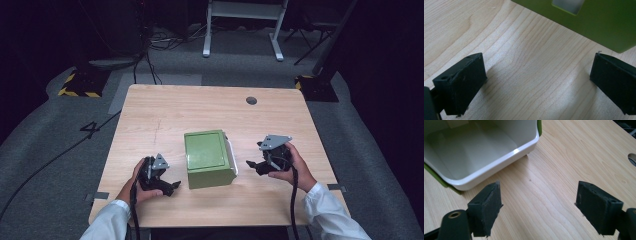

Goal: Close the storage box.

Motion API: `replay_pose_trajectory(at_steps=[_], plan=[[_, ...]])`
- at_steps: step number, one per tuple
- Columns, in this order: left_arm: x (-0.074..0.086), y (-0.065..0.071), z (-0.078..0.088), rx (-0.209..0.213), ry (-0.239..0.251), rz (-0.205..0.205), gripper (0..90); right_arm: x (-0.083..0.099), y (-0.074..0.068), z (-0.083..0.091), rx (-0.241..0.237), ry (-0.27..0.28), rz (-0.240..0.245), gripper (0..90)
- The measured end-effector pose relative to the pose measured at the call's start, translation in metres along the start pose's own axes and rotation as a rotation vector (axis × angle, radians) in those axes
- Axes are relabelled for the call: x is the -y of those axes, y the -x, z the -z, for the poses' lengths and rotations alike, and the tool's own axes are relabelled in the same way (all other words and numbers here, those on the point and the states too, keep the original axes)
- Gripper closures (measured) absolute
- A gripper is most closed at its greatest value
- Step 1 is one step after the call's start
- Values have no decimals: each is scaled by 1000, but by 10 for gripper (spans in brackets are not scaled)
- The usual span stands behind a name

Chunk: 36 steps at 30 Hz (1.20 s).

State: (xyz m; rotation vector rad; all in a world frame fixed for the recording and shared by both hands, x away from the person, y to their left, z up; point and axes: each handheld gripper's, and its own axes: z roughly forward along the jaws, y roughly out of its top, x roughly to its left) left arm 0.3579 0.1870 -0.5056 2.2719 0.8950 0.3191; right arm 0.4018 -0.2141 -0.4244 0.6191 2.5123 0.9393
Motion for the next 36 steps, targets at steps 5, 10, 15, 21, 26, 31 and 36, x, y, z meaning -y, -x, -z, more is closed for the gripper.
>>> replay_pose_trajectory(at_steps=[5, 10, 15, 21, 26, 31, 36], plan=[[0, 0, 0, 1, -1, 0, 5, 9, 4, 9, 24, -6, -5, 203], [0, 0, 0, 1, -1, -2, 5, 20, 9, 18, 40, -6, -16, 202], [0, 0, 0, 1, -1, -1, 5, 31, 11, 23, 49, -11, -26, 202], [0, 0, 0, 1, -1, 0, 5, 47, 14, 27, 68, -41, -34, 193], [0, 0, 0, 2, -2, 0, 5, 64, 18, 32, 79, -46, -68, 196], [0, 0, 0, 2, -2, 0, 6, 80, 20, 38, 90, -50, -84, 195], [0, 0, 0, 2, -2, 0, 6, 97, 22, 43, 98, -60, -102, 192]])
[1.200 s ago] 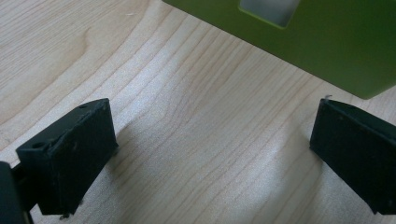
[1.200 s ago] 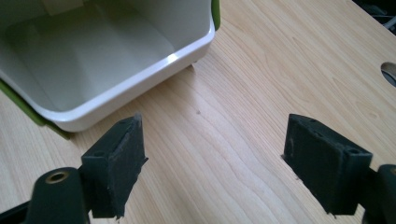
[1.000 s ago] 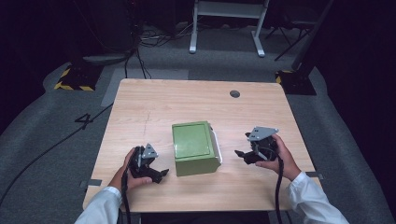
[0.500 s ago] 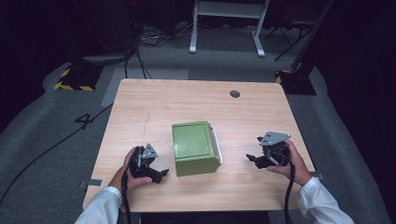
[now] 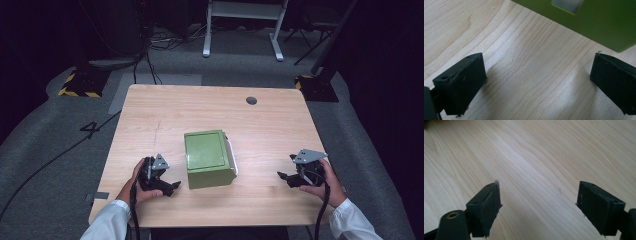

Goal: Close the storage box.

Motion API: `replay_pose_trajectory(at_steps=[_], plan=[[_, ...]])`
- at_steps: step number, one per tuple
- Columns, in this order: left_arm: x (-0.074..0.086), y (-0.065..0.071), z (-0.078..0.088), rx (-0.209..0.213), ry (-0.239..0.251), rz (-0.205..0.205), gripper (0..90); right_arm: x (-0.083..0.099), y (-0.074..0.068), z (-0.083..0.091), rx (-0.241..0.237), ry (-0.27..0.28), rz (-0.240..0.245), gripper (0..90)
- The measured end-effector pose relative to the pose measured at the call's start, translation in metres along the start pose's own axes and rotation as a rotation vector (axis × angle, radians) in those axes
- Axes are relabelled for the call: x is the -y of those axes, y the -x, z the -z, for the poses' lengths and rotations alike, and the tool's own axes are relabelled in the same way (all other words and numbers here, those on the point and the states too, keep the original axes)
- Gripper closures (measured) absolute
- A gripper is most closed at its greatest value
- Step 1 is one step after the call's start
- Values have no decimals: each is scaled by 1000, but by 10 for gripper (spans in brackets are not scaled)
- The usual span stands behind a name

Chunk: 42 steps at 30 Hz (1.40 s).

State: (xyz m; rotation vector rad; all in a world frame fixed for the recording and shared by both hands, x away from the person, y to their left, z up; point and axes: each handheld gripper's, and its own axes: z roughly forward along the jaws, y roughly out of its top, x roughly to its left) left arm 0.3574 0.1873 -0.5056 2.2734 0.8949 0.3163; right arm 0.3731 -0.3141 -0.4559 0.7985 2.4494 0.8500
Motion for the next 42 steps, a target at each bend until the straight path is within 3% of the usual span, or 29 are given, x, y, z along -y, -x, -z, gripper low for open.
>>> replay_pose_trajectory(at_steps=[7, 16, 24, 26, 42], plan=[[0, 0, 0, 0, 0, 0, 6, 22, 8, 6, 12, 6, -46, 191], [0, 0, 0, 0, 0, 0, 5, 62, 26, 15, 35, 30, -192, 190], [0, 0, 0, 0, 0, 0, 5, 85, 29, 11, 62, 23, -269, 174], [0, 0, 0, 0, 0, 0, 6, 92, 30, 12, 45, 48, -310, 171], [0, -1, 0, 6, 0, -8, 4, 95, 31, 12, 63, 59, -330, 155]])
